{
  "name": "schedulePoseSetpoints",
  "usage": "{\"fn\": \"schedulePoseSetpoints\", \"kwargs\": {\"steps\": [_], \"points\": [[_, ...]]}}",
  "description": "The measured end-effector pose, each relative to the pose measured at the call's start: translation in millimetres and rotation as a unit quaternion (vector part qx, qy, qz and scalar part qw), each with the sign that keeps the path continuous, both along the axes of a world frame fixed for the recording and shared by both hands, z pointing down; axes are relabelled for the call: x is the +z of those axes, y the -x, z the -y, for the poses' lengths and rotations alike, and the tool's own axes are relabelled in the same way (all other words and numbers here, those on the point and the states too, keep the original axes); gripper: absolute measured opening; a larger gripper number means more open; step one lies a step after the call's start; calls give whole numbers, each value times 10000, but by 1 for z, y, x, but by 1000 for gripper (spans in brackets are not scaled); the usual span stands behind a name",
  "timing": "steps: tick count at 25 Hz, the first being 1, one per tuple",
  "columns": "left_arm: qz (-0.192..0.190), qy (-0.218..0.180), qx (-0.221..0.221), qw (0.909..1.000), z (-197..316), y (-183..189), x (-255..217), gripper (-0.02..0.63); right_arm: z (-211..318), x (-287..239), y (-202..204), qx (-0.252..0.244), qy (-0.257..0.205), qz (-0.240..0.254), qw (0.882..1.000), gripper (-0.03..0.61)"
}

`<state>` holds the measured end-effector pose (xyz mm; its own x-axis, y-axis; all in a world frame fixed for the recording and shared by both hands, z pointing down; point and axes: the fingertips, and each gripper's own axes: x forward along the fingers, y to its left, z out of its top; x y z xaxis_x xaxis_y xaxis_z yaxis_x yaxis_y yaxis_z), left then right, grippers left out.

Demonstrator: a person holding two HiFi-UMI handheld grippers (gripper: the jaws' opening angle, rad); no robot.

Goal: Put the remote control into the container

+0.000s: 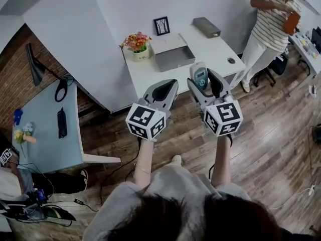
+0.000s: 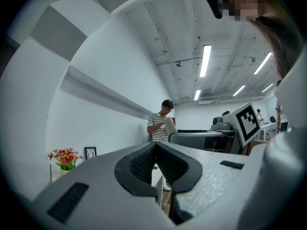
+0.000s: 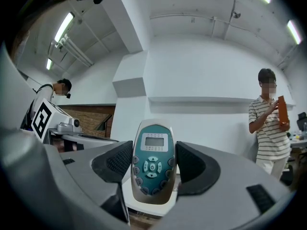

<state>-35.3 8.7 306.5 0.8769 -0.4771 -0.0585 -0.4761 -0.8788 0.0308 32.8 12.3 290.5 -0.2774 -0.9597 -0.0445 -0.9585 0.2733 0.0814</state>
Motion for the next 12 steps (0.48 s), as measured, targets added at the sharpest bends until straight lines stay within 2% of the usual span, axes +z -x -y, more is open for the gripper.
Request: {"fn": "schedulePoseSetpoints", "kwargs": {"steps": [12], "points": [[48, 14, 77, 10000, 53, -3, 9, 3, 50, 10, 2, 1, -1, 60, 10000, 285]]}}
